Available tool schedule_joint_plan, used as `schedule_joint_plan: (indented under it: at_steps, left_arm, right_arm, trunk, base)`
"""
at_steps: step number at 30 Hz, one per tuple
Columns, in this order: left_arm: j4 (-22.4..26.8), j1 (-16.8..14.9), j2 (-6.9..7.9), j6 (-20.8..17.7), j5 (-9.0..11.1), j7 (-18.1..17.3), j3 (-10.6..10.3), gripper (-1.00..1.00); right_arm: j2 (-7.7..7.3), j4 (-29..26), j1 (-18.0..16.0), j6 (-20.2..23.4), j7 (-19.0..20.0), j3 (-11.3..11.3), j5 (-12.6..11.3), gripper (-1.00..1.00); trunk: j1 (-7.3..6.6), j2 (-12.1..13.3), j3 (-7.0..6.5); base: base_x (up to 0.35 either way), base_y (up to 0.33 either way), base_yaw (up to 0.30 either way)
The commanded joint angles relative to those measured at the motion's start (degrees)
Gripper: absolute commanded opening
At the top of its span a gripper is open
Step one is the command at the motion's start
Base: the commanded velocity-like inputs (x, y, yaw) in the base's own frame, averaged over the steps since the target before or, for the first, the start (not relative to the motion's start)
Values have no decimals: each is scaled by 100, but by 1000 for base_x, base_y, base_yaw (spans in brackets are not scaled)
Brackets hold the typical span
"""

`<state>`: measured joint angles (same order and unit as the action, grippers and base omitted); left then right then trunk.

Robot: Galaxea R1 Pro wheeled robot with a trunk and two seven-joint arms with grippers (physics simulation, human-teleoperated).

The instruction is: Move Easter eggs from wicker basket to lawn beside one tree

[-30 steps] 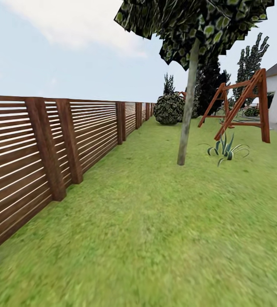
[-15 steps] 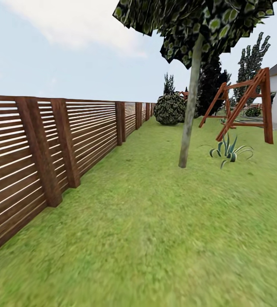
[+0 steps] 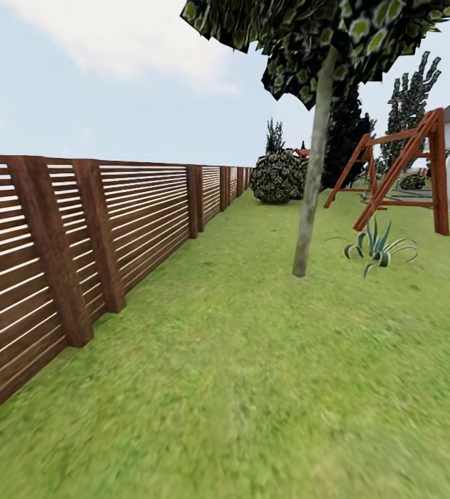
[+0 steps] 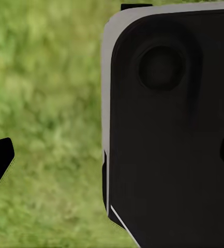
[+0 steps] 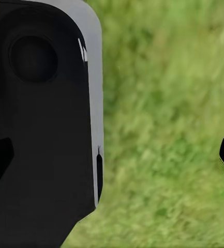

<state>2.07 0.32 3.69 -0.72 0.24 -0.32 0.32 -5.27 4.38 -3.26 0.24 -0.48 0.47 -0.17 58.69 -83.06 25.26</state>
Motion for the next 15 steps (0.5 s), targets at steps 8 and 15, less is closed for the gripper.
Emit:
schedule_joint_plan:
  at_steps: [8, 15]
  left_arm:
    - [13, 3, 1, -8, 2, -3, 3, 100]
    - [12, 3, 1, -8, 2, -1, 3, 100]
  right_arm:
    - [0, 11, -8, 3, -5, 5, -1, 100]
    - [0, 11, -8, 3, -5, 1, -5, 100]
  trunk:
    - [3, -2, 5]
    - [3, -2, 5]
  base:
    - [337, 0, 0]
    - [337, 0, 0]
